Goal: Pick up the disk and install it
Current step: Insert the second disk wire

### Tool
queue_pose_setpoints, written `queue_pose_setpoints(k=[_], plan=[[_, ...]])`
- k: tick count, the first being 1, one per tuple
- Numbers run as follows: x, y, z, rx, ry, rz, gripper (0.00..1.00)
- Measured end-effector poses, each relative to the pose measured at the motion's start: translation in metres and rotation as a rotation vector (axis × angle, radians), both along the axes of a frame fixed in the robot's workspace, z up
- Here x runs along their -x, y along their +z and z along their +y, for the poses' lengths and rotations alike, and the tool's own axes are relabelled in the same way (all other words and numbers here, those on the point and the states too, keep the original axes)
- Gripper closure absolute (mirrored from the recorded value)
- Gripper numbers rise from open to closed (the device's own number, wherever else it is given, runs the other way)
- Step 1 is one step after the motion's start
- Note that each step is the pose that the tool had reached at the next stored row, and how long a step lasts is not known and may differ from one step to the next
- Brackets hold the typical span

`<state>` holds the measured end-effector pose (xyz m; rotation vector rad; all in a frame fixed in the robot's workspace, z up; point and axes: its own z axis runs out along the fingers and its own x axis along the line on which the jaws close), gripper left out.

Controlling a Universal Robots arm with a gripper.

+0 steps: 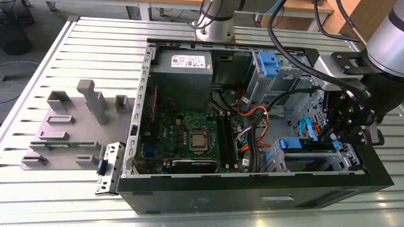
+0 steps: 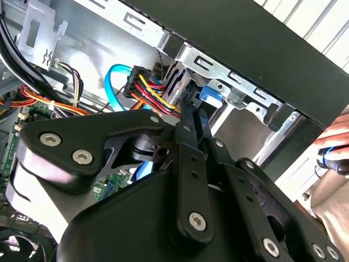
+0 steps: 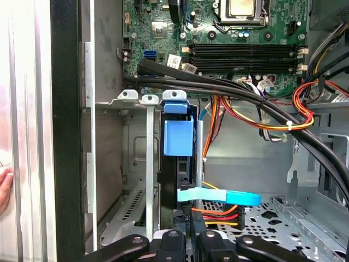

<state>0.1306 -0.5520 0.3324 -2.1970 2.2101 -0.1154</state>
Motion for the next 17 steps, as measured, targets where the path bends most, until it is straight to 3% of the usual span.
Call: queue_pose_setpoints(k=[17], plan=[[0.0005, -0.0044, 0.0000, 0.0001, 0.000, -0.0050, 0.84]])
